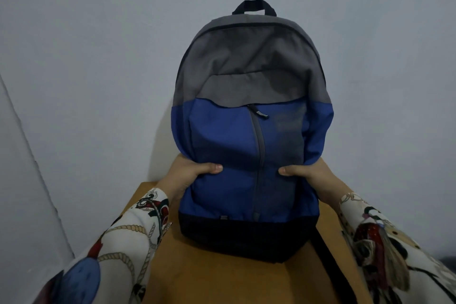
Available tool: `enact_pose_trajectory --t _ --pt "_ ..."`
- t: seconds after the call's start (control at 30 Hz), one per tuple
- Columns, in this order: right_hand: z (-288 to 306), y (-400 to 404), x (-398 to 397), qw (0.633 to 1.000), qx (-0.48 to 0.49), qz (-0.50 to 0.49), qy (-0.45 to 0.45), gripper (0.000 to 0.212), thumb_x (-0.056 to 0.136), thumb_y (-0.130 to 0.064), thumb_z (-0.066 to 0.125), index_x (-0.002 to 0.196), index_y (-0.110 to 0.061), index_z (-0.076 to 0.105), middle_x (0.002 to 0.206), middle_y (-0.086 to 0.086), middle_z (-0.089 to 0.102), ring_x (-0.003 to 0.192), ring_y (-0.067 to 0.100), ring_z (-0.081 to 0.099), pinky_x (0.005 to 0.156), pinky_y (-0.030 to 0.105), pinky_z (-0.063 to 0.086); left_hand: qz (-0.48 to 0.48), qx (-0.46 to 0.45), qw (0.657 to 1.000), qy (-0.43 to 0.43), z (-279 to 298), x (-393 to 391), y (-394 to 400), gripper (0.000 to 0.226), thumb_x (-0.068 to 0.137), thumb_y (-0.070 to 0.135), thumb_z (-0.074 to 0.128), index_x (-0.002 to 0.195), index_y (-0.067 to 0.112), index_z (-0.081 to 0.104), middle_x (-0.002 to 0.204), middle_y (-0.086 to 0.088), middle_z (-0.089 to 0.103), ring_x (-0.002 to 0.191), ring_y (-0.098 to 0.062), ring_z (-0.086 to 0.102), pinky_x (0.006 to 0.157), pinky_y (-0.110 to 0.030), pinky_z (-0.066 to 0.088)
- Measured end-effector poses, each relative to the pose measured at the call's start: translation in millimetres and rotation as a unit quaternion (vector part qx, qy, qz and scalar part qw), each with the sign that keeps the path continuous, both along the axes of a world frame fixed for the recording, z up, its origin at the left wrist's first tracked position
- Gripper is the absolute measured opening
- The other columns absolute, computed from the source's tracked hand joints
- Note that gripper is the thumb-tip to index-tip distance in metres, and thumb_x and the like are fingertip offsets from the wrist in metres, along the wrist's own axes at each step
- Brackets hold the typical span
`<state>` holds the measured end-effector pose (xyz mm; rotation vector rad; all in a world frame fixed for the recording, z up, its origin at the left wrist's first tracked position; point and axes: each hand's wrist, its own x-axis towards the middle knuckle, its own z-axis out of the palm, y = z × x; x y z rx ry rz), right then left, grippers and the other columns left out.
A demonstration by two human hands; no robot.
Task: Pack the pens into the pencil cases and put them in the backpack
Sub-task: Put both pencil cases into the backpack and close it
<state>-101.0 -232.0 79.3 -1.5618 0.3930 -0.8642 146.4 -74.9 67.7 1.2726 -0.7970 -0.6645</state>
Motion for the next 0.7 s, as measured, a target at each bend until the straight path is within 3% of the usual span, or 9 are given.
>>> enact_pose_trajectory --t 0.2,0.37,0.5,0.7 --pt "-15.8 -45.6 30.8 0.999 0.041 -0.006 0.003 0.062 0.063 0.009 0.081 0.121 -0.005 0.065 0.117 0.015 0.071 0.106 0.035 0.068 0.093 0.054 0.054 0.002 0.014 1.000 0.008 -15.0 21.6 -39.0 0.081 0.036 0.022 0.095 0.111 0.008 0.068 0.105 -0.005 0.074 0.100 -0.026 0.069 0.094 -0.046 0.053" --pt "-17.0 -60.8 39.0 1.000 0.029 0.006 0.011 0.063 0.065 0.008 0.080 0.124 -0.007 0.063 0.117 0.011 0.072 0.106 0.032 0.069 0.083 0.042 0.059 -0.002 0.019 1.000 -0.004 -19.5 32.6 -53.8 0.063 0.051 0.009 0.093 0.109 0.011 0.068 0.101 -0.003 0.074 0.098 -0.025 0.069 0.088 -0.039 0.055" --pt "-18.2 -63.1 35.7 1.000 0.013 0.013 0.015 0.056 0.075 0.007 0.073 0.128 -0.006 0.060 0.121 0.011 0.070 0.108 0.028 0.068 0.086 0.039 0.059 -0.032 0.013 0.999 -0.017 -19.3 37.1 -51.0 0.083 0.043 0.023 0.093 0.120 0.013 0.063 0.111 -0.003 0.072 0.103 -0.024 0.068 0.093 -0.042 0.053" --pt "-27.9 -59.1 16.8 0.999 0.010 -0.019 0.043 0.058 0.076 -0.005 0.078 0.130 -0.015 0.059 0.121 0.002 0.071 0.109 0.022 0.068 0.086 0.035 0.059 -0.076 0.012 0.997 -0.022 -27.0 48.1 -33.0 0.101 0.047 0.025 0.091 0.135 0.021 0.044 0.127 -0.003 0.063 0.114 -0.021 0.062 0.098 -0.040 0.050"
